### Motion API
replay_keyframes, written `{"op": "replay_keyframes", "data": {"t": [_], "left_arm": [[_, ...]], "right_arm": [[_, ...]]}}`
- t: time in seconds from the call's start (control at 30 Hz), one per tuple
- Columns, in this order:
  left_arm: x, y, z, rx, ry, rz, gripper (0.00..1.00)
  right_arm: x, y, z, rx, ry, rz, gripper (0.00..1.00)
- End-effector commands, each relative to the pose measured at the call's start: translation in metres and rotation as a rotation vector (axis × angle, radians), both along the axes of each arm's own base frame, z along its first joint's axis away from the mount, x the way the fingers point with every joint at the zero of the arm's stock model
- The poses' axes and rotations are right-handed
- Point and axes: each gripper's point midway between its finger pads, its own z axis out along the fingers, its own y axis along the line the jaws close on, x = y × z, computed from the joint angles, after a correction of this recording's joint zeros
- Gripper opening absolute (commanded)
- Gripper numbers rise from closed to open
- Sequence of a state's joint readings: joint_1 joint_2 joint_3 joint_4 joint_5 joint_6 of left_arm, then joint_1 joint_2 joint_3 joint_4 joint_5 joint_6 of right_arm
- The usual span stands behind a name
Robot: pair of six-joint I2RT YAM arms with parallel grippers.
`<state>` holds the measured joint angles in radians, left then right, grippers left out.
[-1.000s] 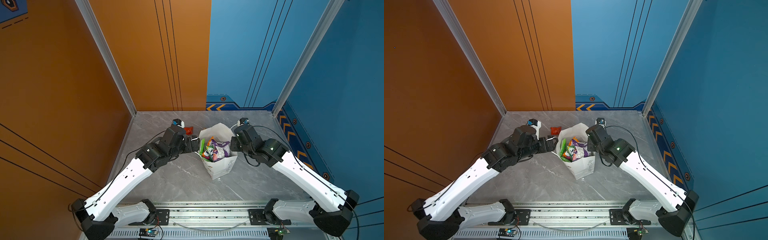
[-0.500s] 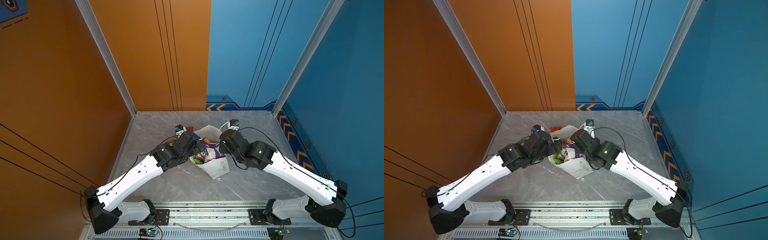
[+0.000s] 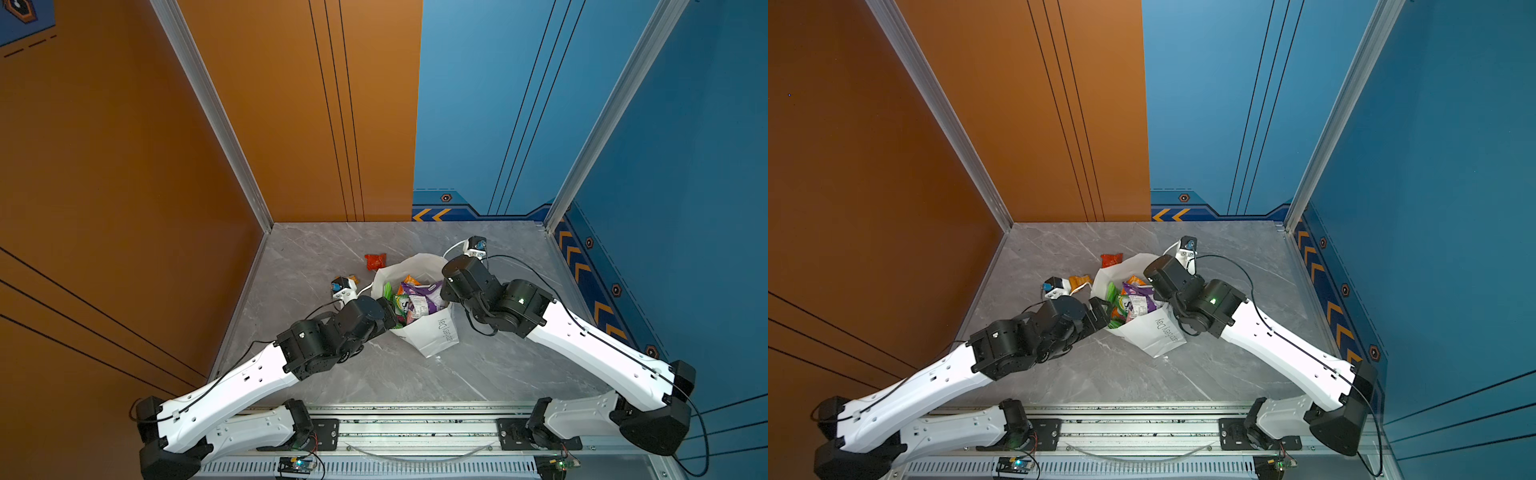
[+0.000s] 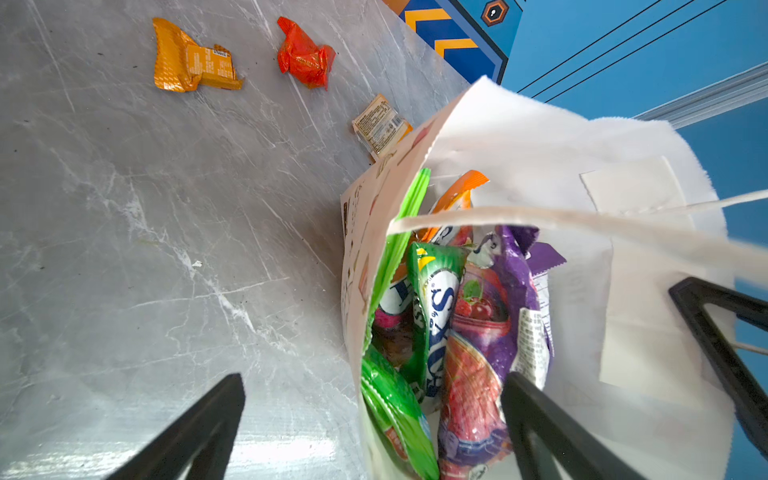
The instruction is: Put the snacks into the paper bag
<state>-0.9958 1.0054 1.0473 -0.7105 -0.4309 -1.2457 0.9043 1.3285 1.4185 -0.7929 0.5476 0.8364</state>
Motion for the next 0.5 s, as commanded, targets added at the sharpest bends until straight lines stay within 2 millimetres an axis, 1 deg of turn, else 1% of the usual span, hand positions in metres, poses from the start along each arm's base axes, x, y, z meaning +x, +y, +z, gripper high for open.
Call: {"op": "replay_keyframes", "data": {"t": [0.0, 0.07, 0.17, 0.23, 0.33, 0.47], "left_arm": [[-0.002, 0.000, -0.006, 0.021, 0.008, -0.001, 0.98], [0.000, -0.001, 0.003, 0.051, -0.025, -0.029, 0.98], [0.003, 0.003, 0.031, 0.078, -0.114, -0.061, 0.98], [0.002, 0.010, 0.055, 0.091, -0.190, -0.078, 0.98], [0.000, 0.014, 0.092, 0.094, -0.304, -0.135, 0.98], [-0.007, 0.022, 0.137, 0.066, -0.442, -0.185, 0.98]], "right_arm": [[0.016, -0.004, 0.035, 0.099, -0.108, -0.077, 0.00], [0.015, -0.002, 0.036, 0.102, -0.113, -0.068, 0.00], [0.016, -0.012, 0.035, 0.091, -0.115, -0.086, 0.00], [0.017, -0.019, 0.033, 0.100, -0.106, -0.074, 0.00], [0.016, -0.031, 0.031, 0.075, -0.102, -0.081, 0.00], [0.016, -0.044, 0.021, 0.063, -0.068, -0.092, 0.00]]}}
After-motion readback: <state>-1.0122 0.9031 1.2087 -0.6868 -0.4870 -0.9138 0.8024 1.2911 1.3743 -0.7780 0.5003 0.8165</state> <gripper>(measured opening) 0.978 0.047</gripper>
